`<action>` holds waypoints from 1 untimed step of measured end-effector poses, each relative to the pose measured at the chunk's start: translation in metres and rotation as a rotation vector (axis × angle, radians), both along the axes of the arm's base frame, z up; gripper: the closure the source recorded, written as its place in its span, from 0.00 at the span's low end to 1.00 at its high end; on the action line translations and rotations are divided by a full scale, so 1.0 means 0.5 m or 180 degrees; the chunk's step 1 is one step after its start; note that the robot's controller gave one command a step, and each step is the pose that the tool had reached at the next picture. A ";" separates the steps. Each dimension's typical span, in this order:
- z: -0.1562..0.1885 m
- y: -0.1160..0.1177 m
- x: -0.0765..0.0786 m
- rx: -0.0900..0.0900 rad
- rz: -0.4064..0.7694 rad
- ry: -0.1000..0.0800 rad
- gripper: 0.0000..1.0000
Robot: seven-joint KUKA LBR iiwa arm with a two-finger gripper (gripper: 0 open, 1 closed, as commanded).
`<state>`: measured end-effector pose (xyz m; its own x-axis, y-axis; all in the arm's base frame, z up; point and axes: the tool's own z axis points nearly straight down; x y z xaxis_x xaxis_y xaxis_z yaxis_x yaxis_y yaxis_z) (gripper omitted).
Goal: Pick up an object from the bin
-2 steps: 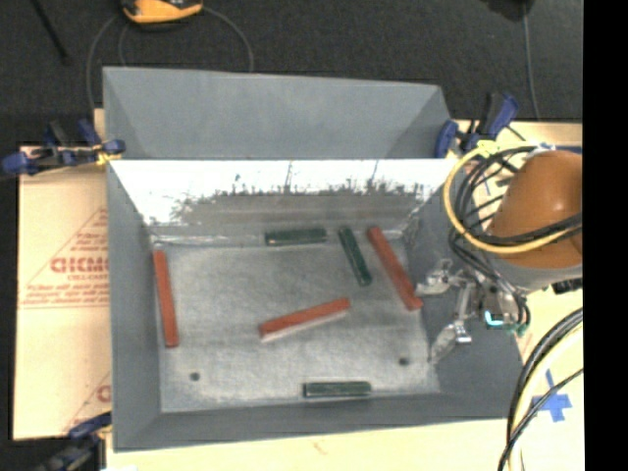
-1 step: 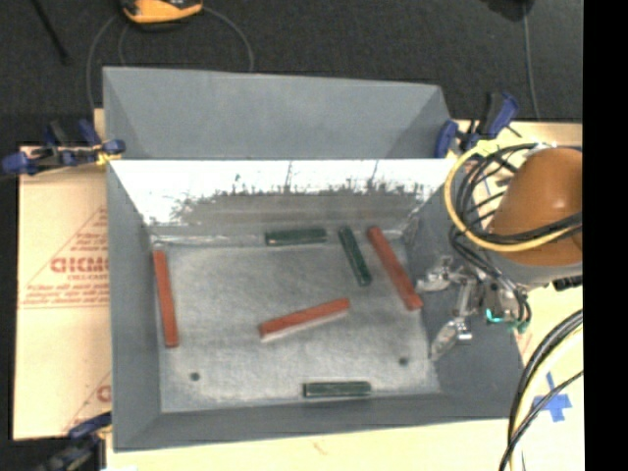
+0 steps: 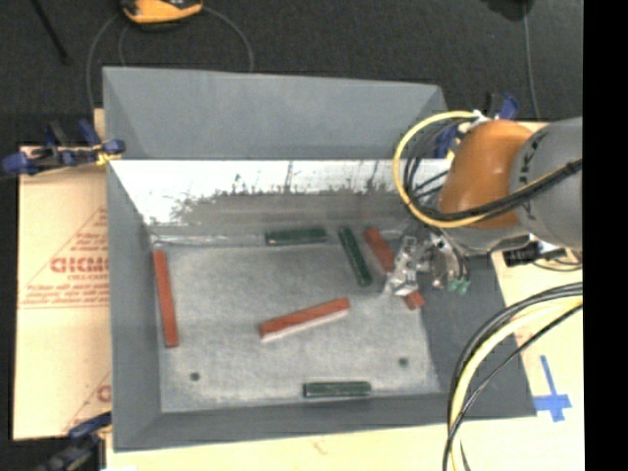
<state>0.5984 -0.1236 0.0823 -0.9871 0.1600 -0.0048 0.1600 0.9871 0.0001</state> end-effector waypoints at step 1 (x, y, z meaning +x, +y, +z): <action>-0.004 0.013 -0.012 0.0050 0.0022 0.0110 0.00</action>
Offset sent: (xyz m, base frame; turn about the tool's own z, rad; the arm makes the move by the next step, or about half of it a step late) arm 0.0000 0.0000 0.0000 0.0000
